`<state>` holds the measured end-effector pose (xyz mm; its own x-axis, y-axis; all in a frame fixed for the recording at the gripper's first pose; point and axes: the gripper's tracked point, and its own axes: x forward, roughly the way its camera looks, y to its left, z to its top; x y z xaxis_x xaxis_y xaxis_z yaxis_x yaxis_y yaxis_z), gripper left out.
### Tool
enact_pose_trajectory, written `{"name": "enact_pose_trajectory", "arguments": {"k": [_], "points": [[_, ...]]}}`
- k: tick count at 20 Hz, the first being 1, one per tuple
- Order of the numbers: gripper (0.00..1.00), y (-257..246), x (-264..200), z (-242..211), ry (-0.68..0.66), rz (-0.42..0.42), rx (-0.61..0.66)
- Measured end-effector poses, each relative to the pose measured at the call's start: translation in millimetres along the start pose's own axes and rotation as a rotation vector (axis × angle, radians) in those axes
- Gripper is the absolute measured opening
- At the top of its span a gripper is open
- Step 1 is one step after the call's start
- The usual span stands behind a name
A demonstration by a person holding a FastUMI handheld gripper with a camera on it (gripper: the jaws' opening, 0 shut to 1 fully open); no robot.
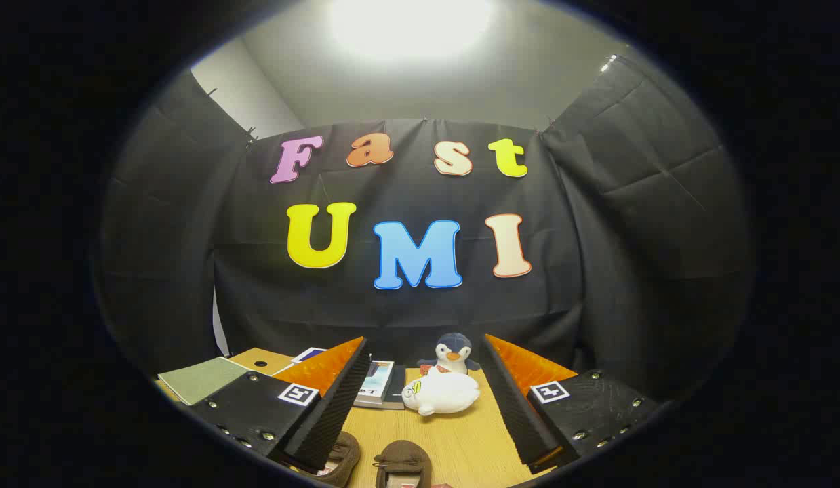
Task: Open the storage box then place both shoes into the box .Put the left shoe in first, then the right shoe, with the right side of both shoes facing outward in a uniform manner.
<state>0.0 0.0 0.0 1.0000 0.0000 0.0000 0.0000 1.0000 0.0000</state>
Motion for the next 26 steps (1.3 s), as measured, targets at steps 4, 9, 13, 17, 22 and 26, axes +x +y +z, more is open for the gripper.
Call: {"name": "enact_pose_trajectory", "arguments": {"k": [4,9,13,17,22,26], "points": [[0.98,1,0,2,-0.003,0.005,0.003],[0.98,-2,-3,2,-0.003,-0.001,0.007],[0.98,-1,-5,-3,0.011,0.005,0.008],[0.98,4,-7,-4,0.015,0.025,0.005],[0.98,22,-10,-23,0.069,0.069,0.066],[0.98,49,-13,-44,0.144,0.128,0.183]]}}
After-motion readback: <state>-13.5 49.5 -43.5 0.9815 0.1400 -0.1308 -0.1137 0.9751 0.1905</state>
